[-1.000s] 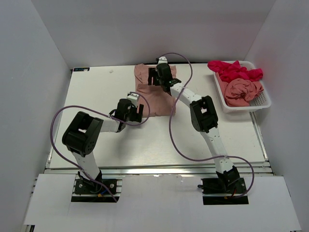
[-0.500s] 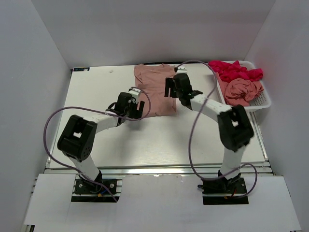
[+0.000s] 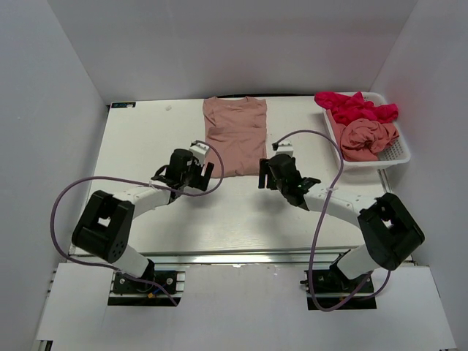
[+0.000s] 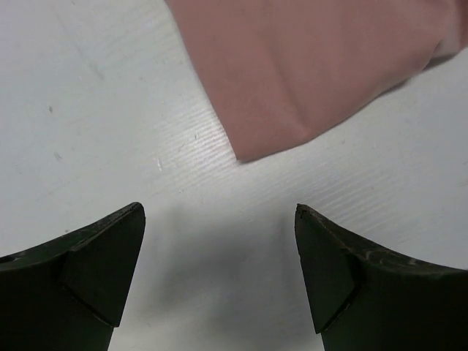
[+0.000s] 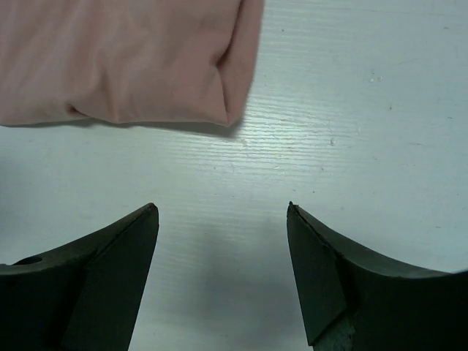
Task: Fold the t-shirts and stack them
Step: Grab one side of the 2/3 rectangular tshirt with both arms
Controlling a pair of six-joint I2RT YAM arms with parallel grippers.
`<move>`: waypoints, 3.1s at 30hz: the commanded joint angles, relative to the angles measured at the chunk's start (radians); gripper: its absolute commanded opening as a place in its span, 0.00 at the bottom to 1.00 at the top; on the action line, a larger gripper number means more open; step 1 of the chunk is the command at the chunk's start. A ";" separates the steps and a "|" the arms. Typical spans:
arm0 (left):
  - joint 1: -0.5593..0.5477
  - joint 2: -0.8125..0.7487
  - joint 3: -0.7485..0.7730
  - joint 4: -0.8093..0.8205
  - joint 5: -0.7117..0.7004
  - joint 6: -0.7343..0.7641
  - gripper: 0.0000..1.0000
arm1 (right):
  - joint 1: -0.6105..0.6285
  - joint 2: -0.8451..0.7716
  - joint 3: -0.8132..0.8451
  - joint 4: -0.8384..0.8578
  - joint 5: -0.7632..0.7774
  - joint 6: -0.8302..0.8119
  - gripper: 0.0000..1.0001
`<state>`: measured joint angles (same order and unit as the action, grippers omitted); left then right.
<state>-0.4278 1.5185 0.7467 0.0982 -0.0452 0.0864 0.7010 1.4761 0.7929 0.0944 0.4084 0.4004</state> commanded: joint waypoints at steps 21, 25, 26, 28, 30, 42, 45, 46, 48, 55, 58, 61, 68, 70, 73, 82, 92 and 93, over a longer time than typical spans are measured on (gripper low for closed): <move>0.014 0.141 0.065 0.139 0.151 -0.063 0.92 | -0.017 0.247 0.132 0.110 0.004 -0.038 0.67; 0.034 0.157 0.091 0.172 0.197 -0.074 0.92 | -0.052 0.253 0.150 0.123 -0.025 -0.043 0.66; 0.041 0.161 0.094 0.182 0.202 -0.076 0.90 | -0.061 0.257 0.154 0.128 -0.036 -0.051 0.65; 0.044 0.173 0.098 0.199 0.214 -0.109 0.88 | -0.069 0.271 0.167 0.146 -0.042 -0.060 0.64; 0.047 0.186 0.105 0.199 0.225 -0.119 0.86 | -0.077 0.300 0.190 0.136 -0.054 -0.061 0.62; 0.089 0.164 0.083 0.126 0.298 -0.122 0.80 | -0.100 0.369 0.258 0.130 -0.114 -0.044 0.54; 0.101 0.158 0.083 0.112 0.324 -0.128 0.78 | -0.100 0.348 0.241 0.131 -0.114 -0.041 0.53; 0.106 0.157 0.085 0.109 0.330 -0.131 0.76 | -0.100 0.343 0.236 0.131 -0.105 -0.044 0.52; 0.106 0.155 0.079 0.113 0.337 -0.137 0.72 | -0.100 0.329 0.230 0.131 -0.097 -0.048 0.51; 0.106 0.180 0.088 0.133 0.357 -0.155 0.65 | -0.101 0.328 0.235 0.126 -0.103 -0.052 0.50; 0.106 0.190 0.089 0.126 0.367 -0.162 0.64 | -0.100 0.329 0.235 0.130 -0.100 -0.055 0.49; 0.106 0.193 0.091 0.104 0.383 -0.166 0.64 | -0.100 0.336 0.238 0.128 -0.098 -0.055 0.49; 0.107 0.180 0.063 0.051 0.373 -0.126 0.63 | -0.101 0.345 0.244 0.128 -0.100 -0.057 0.48; 0.106 0.184 0.062 0.038 0.369 -0.114 0.62 | -0.101 0.351 0.249 0.130 -0.103 -0.055 0.48; 0.107 0.186 0.051 0.060 0.370 -0.120 0.59 | -0.101 0.358 0.252 0.131 -0.112 -0.049 0.47; 0.107 0.229 0.063 0.103 0.370 -0.132 0.46 | -0.101 0.365 0.244 0.134 -0.120 -0.049 0.45; 0.106 0.258 0.094 0.118 0.355 -0.128 0.45 | -0.101 0.377 0.249 0.136 -0.128 -0.054 0.43; 0.106 0.256 0.095 0.118 0.355 -0.128 0.45 | -0.103 0.378 0.249 0.136 -0.128 -0.054 0.43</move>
<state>-0.3229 1.7676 0.8207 0.2199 0.3103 -0.0456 0.6037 1.8462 1.0084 0.1917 0.2844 0.3573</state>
